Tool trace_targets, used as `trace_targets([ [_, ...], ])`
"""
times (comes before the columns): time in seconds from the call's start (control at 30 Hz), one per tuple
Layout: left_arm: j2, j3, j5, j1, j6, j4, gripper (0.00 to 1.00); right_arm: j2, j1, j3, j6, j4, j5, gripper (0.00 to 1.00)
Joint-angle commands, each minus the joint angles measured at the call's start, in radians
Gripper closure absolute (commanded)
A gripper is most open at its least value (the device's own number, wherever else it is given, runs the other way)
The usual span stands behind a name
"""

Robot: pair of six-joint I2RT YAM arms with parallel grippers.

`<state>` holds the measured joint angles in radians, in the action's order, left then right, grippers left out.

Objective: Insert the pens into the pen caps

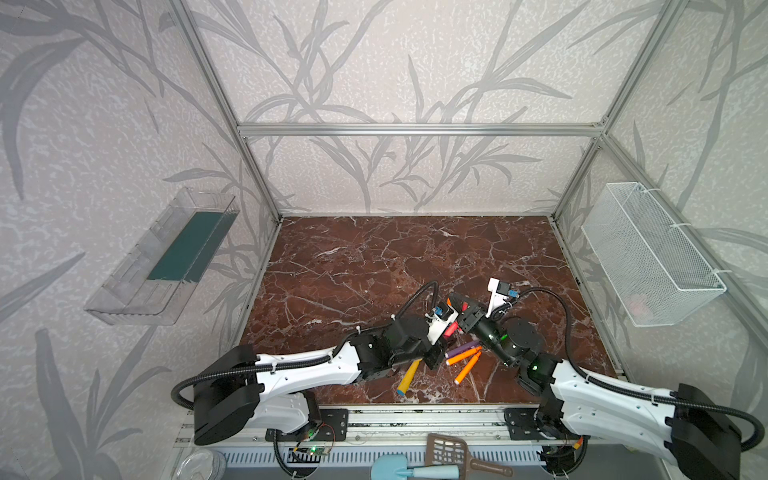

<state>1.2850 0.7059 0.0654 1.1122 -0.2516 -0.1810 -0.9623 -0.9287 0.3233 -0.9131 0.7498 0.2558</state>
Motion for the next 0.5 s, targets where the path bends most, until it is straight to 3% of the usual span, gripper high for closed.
trace_targets([
  [0.0,-0.021,0.113,-0.240,-0.036,0.056,-0.139,1.00,-0.062,-0.089,0.023,-0.007,-0.205,-0.095,1.00],
  [0.07,0.000,0.120,-0.326,-0.034,0.094,-0.156,1.00,-0.105,-0.123,0.030,-0.071,-0.194,-0.117,1.00],
  [0.27,0.003,0.111,-0.360,-0.037,0.102,-0.206,1.00,-0.196,-0.138,0.032,-0.131,-0.129,-0.132,1.00],
  [0.33,-0.018,0.105,-0.327,-0.055,0.080,-0.196,1.00,-0.206,-0.144,0.018,-0.098,-0.079,-0.128,1.00],
  [0.47,-0.073,0.088,-0.122,-0.143,-0.007,-0.175,1.00,-0.228,-0.173,-0.040,0.030,0.162,-0.140,1.00],
])
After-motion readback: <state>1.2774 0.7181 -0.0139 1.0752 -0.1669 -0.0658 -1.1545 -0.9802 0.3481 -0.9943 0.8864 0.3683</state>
